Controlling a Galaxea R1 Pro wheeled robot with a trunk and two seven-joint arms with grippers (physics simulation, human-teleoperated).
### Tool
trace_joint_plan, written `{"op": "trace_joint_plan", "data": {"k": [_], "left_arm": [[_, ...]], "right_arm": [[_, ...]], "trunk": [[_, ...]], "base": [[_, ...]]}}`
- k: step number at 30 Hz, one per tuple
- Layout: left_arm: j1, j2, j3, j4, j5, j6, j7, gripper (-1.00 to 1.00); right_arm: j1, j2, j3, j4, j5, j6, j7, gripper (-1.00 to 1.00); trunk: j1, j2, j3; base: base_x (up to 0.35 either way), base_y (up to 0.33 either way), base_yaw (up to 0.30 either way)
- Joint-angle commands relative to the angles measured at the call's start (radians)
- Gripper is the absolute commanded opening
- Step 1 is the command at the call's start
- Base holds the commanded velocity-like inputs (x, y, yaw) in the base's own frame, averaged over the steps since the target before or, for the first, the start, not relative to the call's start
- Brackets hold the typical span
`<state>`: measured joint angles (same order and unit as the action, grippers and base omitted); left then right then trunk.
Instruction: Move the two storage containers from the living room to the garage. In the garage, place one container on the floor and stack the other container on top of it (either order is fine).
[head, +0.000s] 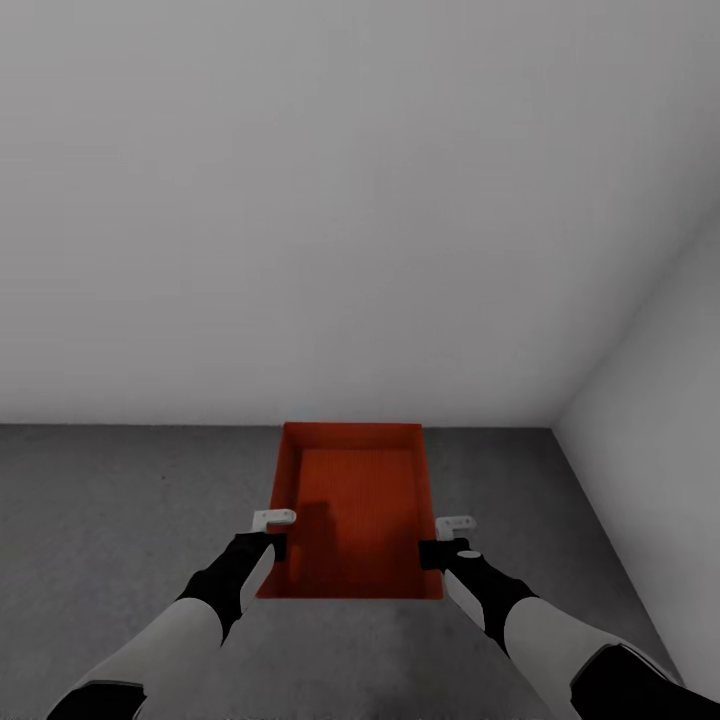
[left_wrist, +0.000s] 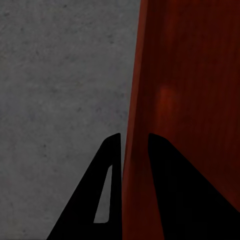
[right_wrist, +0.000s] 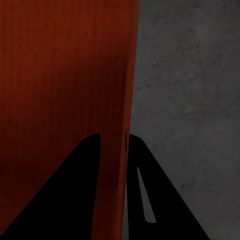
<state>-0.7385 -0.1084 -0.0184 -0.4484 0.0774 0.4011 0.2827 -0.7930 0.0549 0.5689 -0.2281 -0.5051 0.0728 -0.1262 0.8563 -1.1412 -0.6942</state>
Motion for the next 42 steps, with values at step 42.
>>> {"op": "trace_joint_plan", "data": {"k": [42], "left_arm": [[-0.001, 0.012, -0.003, -0.006, 0.016, 0.001, 0.006, -1.00]], "right_arm": [[0.000, -0.017, 0.006, 0.072, -0.029, 0.006, -0.006, -1.00]], "trunk": [[0.161, -0.295, -0.200]], "base": [[0.000, 0.000, 0.000]]}}
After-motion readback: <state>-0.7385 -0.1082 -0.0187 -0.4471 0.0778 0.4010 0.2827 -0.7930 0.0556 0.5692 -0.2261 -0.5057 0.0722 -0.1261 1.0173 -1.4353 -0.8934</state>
